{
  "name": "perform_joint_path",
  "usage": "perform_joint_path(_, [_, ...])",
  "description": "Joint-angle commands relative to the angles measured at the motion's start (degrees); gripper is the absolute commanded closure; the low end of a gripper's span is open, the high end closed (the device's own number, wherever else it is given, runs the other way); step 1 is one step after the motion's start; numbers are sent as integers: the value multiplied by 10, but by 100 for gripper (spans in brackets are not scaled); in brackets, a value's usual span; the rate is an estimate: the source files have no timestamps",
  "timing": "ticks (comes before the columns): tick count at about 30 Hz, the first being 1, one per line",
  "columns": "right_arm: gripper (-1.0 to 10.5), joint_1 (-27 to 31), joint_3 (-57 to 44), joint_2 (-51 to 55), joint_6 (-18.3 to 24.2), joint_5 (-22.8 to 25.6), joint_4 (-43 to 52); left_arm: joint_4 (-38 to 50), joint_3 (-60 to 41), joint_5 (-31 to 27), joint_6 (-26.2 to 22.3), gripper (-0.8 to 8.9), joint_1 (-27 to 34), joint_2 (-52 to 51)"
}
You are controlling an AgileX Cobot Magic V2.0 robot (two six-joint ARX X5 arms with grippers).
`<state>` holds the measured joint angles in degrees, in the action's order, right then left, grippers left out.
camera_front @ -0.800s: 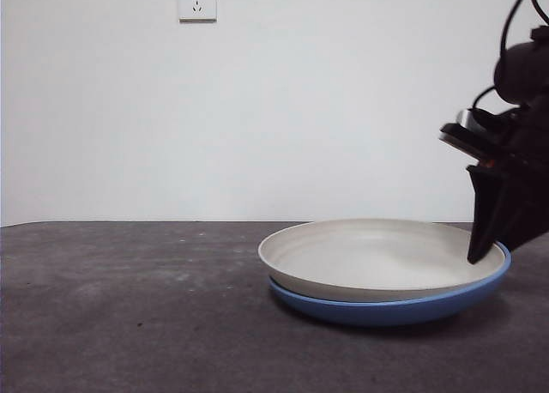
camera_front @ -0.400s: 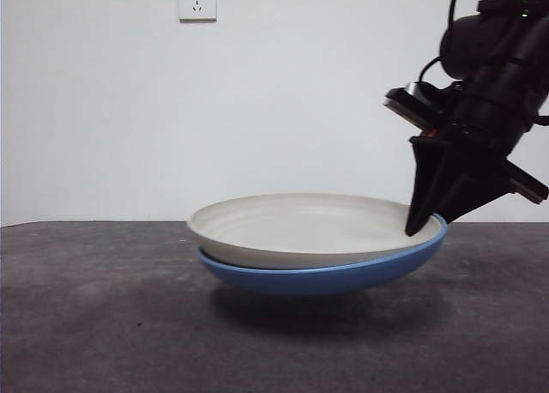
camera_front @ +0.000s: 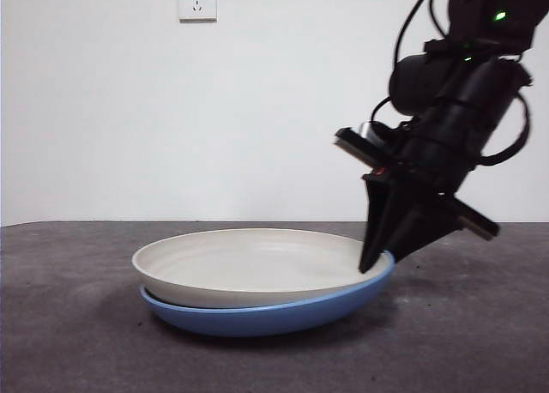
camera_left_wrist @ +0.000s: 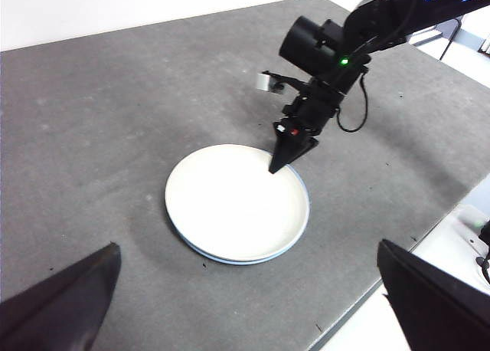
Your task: Pick up the white plate, put it on the blue plate, put it on desk
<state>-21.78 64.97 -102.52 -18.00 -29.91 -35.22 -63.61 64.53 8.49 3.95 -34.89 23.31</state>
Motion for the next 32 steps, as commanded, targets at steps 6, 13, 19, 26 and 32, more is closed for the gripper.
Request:
perform_joint_path(6, [941,-6,22,-21,-8,6,4,2,5,-1,-5,62,-2,1])
perform_joint_path(13, [788,-6,22,-21,0,32,-2,3,5,-1,-5,62,-2,1])
perform_joint_path(19, [390,-5,27,-5,5,47,-19,2,5,-1,-5,62,-2,1])
perform_joint_path(26, [388,-7,35,115,40,80,-99,2,5,-1,-5,62,-2,1])
perform_joint_path(32, [388,-10,35,283,57,132,-183,3,5,-1,-5,62,-2,1])
